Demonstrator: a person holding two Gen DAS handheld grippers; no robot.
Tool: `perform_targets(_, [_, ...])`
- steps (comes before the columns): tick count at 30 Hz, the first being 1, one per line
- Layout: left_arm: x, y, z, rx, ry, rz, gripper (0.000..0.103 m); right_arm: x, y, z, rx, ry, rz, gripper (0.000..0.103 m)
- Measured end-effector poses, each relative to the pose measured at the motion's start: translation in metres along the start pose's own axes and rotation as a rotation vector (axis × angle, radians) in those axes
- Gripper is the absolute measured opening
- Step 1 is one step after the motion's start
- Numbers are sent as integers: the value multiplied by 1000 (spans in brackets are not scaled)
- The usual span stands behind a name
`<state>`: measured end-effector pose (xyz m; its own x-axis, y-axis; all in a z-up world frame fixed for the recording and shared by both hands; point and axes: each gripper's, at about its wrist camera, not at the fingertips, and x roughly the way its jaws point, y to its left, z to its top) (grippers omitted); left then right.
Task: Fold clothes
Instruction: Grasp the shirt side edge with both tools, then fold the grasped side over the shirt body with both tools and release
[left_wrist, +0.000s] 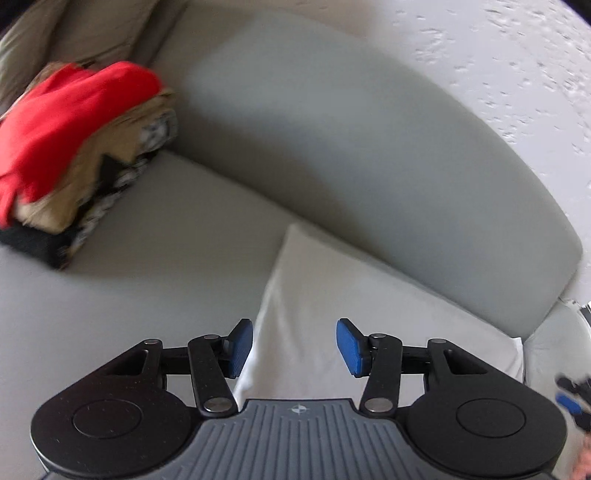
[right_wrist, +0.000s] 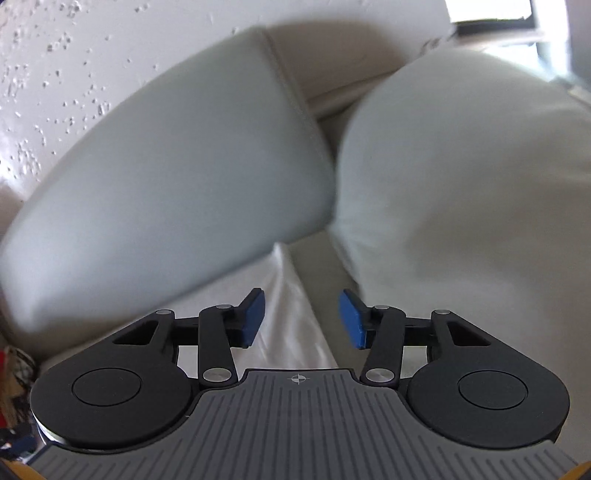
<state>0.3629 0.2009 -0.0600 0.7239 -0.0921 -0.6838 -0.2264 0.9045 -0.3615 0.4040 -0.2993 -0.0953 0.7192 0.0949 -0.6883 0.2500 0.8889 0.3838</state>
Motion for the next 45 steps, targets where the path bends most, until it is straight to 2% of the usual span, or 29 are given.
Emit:
perform_targets(4, [23, -11, -2, 30, -47, -2, 47, 49, -10, 15, 20, 46, 66, 47])
perform_targets(6, [34, -10, 1, 35, -54, 8, 47, 65, -14, 18, 32, 60, 100, 41])
perform_targets(10, [51, 9, 10, -73, -34, 4, 47, 84, -13, 23, 5, 46, 128, 39])
perform_targets(11, [54, 14, 13, -94, -37, 7, 47, 86, -11, 23, -6, 41, 126, 34])
perform_targets(12, [55, 19, 17, -117, -43, 6, 47, 88, -9, 23, -19, 43, 122, 13])
perform_targets(13, [57, 23, 18, -141, -49, 5, 47, 89, -6, 21, -35, 50, 121, 5])
perform_targets(15, [60, 31, 22, -178, -58, 3, 47, 91, 2, 16, -77, 53, 108, 3])
perform_targets(17, [66, 38, 27, -206, -64, 11, 48, 89, 10, 10, -123, 36, 64, 3])
perform_targets(19, [73, 46, 33, -234, -71, 21, 47, 89, 19, 8, -115, 40, 9, 3])
perform_targets(20, [79, 52, 36, -264, -58, -11, 47, 89, 24, 8, -114, 45, -13, 3])
perform_targets(22, [92, 63, 43, -329, -25, -85, 38, 91, 32, 8, -125, 58, -44, 3])
perform_targets(25, [113, 72, 51, -390, 42, -212, 36, 92, 27, 11, -89, 74, -19, 4])
perform_targets(29, [133, 68, 58, -340, 90, -249, 36, 94, 5, 11, 14, 88, 71, 2])
perform_targets(31, [140, 68, 61, -327, 100, -272, 34, 95, 0, 10, 26, 88, 96, 2])
perform_targets(32, [144, 69, 63, -325, 106, -273, 33, 95, -1, 9, 29, 88, 107, 2])
perform_targets(34, [150, 72, 66, -320, 113, -262, 19, 96, -2, 8, 25, 86, 114, 2])
perform_targets(36, [154, 75, 67, -322, 116, -256, 9, 97, -1, 7, 19, 85, 116, 2])
perform_targets(40, [153, 76, 65, -337, 114, -248, 10, 98, 4, 6, 3, 86, 107, 1])
perform_targets(42, [147, 65, 66, -286, 93, -216, 4, 96, 11, 6, -18, 74, 85, 2])
perform_targets(45, [130, 41, 69, -184, 48, -156, 4, 79, 30, 3, -96, 13, 45, 2])
